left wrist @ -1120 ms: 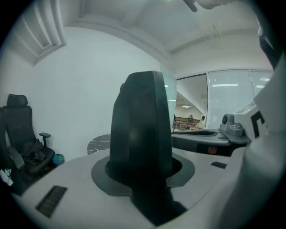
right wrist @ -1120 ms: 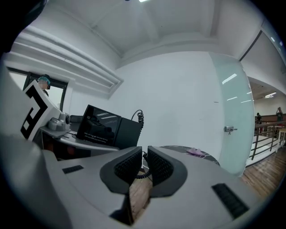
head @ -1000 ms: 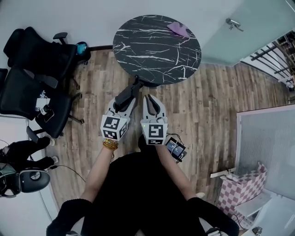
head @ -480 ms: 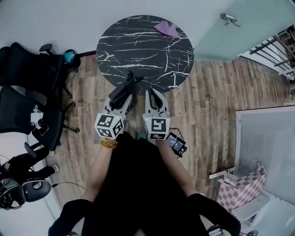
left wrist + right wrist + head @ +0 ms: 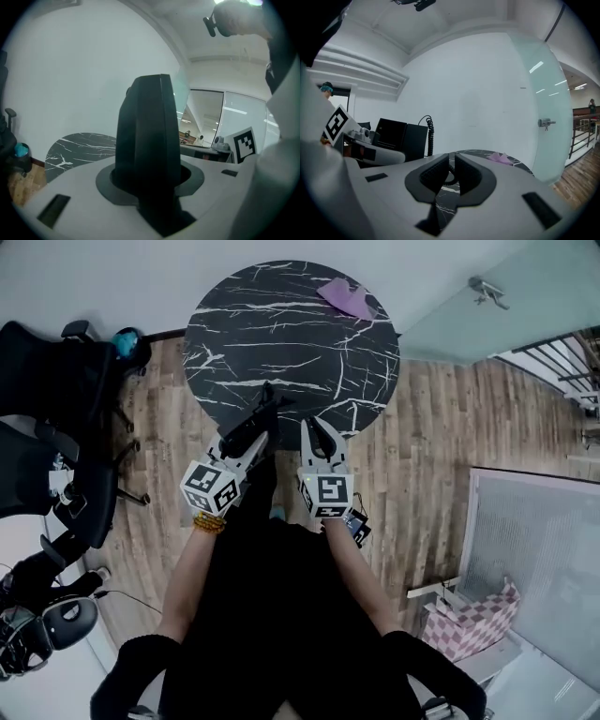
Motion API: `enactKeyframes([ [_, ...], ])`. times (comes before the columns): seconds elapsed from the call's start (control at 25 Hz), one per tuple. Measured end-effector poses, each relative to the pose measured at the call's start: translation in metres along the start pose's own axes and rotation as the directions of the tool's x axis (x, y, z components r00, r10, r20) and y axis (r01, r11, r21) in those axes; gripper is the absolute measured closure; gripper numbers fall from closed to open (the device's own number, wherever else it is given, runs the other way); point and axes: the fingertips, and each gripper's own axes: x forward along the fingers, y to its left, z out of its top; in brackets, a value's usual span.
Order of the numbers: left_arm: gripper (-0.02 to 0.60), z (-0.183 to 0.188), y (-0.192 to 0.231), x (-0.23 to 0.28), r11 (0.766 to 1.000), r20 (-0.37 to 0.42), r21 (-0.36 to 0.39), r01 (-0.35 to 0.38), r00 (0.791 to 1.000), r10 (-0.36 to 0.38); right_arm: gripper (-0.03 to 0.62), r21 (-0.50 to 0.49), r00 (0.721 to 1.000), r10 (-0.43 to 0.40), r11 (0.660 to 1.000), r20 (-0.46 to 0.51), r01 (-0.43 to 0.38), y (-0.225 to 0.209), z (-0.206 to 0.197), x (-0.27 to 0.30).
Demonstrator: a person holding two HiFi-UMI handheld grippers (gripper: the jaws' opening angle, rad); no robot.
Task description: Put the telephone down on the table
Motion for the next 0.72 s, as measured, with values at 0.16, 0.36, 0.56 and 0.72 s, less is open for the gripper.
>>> enactKeyframes([
  [0.16,0.413,0.004,0.027,0.028,0.997,-0.044,-0.025,0.068,0.997,-0.070,0.540,-0.070,0.993,0.103,0.992,-0.056,-0.106,-0.005,0.010,0.040],
  [0.36,0.411,-0.011,0.054,0.060,0.979,-0.129,-0.058,0.196,0.971,-0.202,0.540,-0.096,0.977,0.186,0.976,-0.104,-0.196,-0.018,0.008,0.073],
  [0.56,0.411,-0.032,0.076,0.094,0.945,-0.144,-0.230,0.232,0.952,-0.268,0.540,-0.068,0.981,0.135,0.987,-0.135,-0.145,-0.051,0.006,0.088],
  [0.72,0.413,-0.039,0.089,0.114,0.911,-0.109,-0.348,0.221,0.956,-0.274,0.540,-0.042,0.982,0.126,0.990,-0.141,-0.133,-0.066,0.004,0.091],
])
